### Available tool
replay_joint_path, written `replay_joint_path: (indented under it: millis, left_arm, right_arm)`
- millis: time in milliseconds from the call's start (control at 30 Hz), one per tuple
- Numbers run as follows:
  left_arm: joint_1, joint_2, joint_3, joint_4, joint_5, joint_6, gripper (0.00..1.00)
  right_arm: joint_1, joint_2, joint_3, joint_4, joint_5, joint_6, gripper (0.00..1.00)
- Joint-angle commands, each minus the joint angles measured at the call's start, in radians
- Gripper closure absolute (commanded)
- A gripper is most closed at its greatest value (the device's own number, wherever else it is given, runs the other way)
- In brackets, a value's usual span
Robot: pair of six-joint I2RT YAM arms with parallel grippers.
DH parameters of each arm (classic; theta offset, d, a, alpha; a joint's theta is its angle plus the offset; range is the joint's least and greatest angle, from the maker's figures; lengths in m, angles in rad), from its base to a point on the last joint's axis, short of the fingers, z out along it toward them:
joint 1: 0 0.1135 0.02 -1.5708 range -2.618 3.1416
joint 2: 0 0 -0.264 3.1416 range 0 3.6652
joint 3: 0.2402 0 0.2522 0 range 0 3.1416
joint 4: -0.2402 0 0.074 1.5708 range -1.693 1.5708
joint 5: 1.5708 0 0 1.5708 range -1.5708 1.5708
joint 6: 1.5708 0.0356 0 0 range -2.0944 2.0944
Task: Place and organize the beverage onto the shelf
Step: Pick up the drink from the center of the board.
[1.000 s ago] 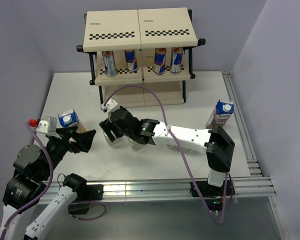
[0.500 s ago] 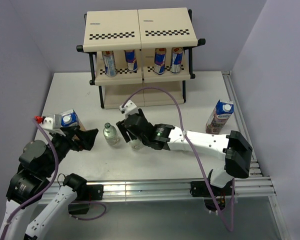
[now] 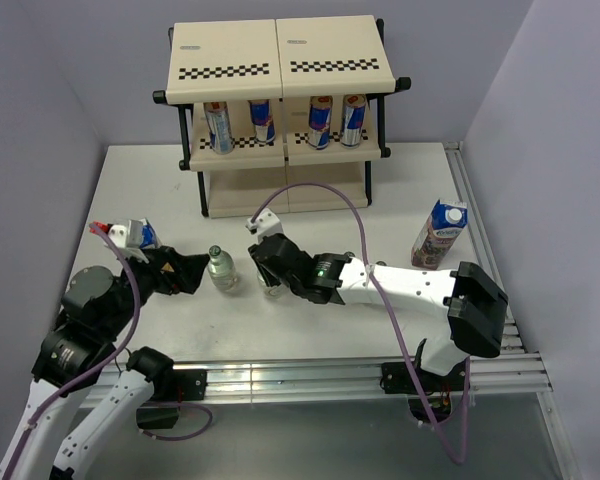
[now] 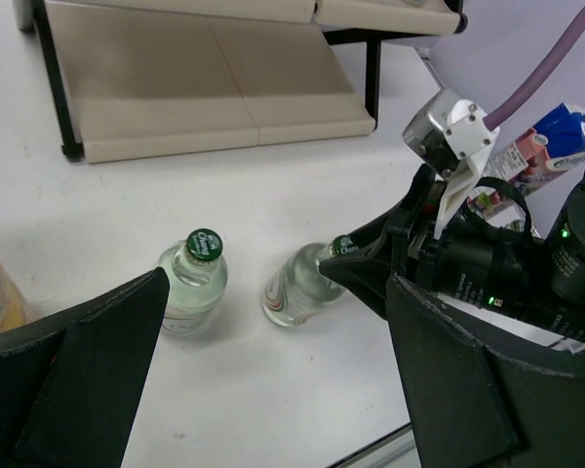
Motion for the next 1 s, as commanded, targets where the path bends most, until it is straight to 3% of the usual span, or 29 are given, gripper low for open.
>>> replay_joint_path:
  millis: [0,100,133,233,567,833,933,967]
  left_arm:
    - [-0.001,0.048,-0.031,0.087,0.06,-0.02,0.0]
    - [-0.003,0.09,-0.042,0.101,0.054,-0.029,0.01]
    - [-0.003,0.097,-0.042,0.109,0.052,-0.03,0.0]
    - [-0.003,0.102,-0.06,0.159,0.077,-0.034,0.0]
    - [-0.016,0.147,-0.12,0.319,0.212,-0.066,0.01]
    - [-0.061,0.176,-0.117,0.371,0.102,-0.084,0.01]
    - [-0.148,0.231,-0.114,0.446,0.031,-0.069,0.01]
    - [-0.224,0.272,-0.105,0.48,-0.053,-0.035,0.01]
  right_arm:
    - [-0.017,-0.029,0.003,0.061,0.013,-0.024,0.6]
    - [-0.022,-0.034,0.006,0.06,0.006,-0.036,0.78]
    - [-0.023,-0.035,0.011,0.054,0.007,-0.036,0.89]
    - [-0.025,-0.061,0.009,0.047,0.004,-0.05,1.0]
    - [-0.04,-0.251,0.046,-0.06,0.027,-0.046,1.0]
    - [-0.049,-0.365,0.152,-0.27,0.05,-0.03,1.0]
    - [-0.049,-0.387,0.199,-0.348,0.05,-0.024,1.0]
    - [-0.051,-0.403,0.212,-0.37,0.05,-0.018,1.0]
